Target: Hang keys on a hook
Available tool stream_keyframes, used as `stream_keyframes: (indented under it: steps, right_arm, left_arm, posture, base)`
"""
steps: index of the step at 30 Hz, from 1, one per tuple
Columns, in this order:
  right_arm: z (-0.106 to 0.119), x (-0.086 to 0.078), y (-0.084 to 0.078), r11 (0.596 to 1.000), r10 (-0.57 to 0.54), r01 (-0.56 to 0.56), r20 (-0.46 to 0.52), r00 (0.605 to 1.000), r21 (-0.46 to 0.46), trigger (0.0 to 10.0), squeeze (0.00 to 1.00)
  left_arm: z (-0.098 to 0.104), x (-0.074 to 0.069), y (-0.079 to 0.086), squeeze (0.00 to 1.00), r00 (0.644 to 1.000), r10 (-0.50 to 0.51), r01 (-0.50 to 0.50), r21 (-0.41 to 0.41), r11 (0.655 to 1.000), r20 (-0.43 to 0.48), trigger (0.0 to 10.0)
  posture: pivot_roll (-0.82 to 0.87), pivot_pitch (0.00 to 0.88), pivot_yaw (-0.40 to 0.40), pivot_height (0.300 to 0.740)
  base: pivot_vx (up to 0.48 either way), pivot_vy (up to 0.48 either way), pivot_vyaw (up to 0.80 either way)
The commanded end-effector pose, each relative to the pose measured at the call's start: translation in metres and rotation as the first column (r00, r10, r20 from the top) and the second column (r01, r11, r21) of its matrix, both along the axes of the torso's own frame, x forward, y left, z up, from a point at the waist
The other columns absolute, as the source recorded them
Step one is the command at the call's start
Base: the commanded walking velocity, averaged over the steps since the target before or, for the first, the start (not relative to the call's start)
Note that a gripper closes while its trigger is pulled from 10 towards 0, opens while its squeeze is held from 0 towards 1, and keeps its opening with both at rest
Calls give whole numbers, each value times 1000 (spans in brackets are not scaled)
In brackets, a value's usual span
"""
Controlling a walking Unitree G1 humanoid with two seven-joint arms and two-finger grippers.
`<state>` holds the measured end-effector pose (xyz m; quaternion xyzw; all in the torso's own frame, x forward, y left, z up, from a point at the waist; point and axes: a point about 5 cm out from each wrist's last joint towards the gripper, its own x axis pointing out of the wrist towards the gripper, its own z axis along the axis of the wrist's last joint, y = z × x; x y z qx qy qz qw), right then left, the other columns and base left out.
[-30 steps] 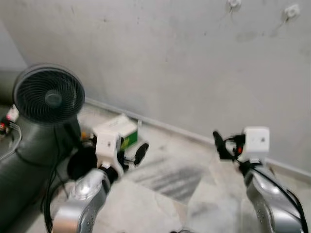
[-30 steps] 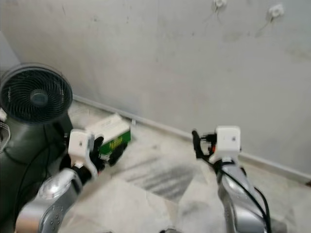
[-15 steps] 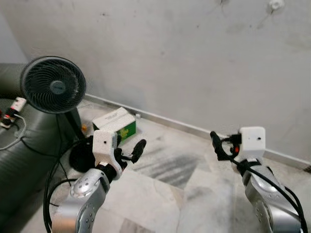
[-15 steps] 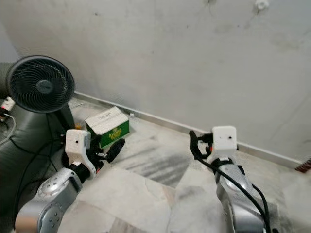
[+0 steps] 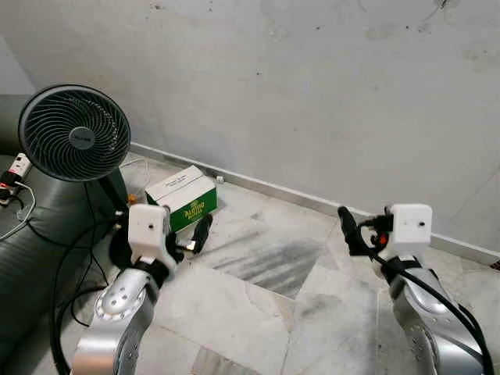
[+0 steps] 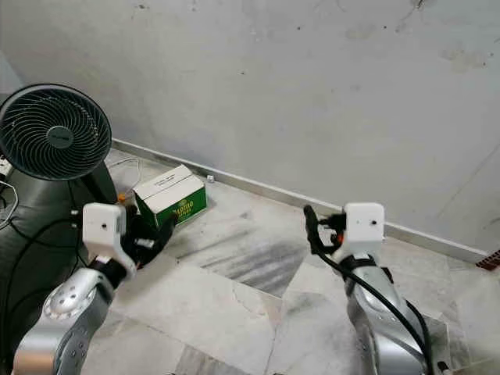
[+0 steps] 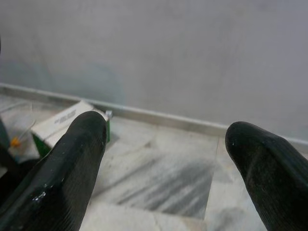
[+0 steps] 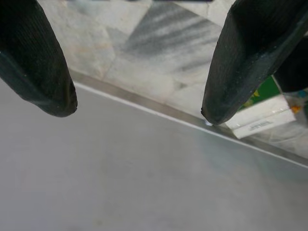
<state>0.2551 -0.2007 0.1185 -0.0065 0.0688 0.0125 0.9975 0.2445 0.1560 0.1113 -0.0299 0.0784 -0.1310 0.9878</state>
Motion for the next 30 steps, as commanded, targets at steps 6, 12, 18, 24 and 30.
stream_keyframes:
  steps: [6, 12, 18, 24, 30]
  right_arm:
    - [-8, -7, -2, 999, -24, 24, 2, 1000, 26, 10000, 0]
    - [-10, -4, 4, 999, -19, 19, -7, 1000, 40, 10000, 0]
    - [-7, 2, 3, 999, -17, 17, 3, 1000, 39, 10000, 0]
    - [-6, 4, 4, 999, -17, 17, 7, 1000, 42, 10000, 0]
    - [-8, 1, 6, 999, -16, 16, 3, 1000, 45, 10000, 0]
  left_arm:
    - [-9, -10, 2, 0, 999, -46, 46, 45, 998, -13, 10000]
    - [-8, -8, 3, 0, 998, -69, 69, 50, 996, -1, 10000]
    - [-3, -2, 2, 0, 998, -58, 58, 15, 998, 16, 10000]
    - [3, 4, 3, 0, 999, -32, 32, -24, 999, 18, 10000]
    - [6, 7, 3, 0, 1000, -23, 24, -44, 999, 20, 10000]
  posture:
    - [-25, 80, 12, 740]
    - [-21, 69, 20, 740]
    - [-19, 64, 19, 740]
    - [-19, 64, 19, 740]
    - [-19, 49, 24, 740]
  base:
    - [0, 0, 0]
    - [0, 0, -531]
    - [0, 0, -788]
    - [0, 0, -788]
    - [0, 0, -788]
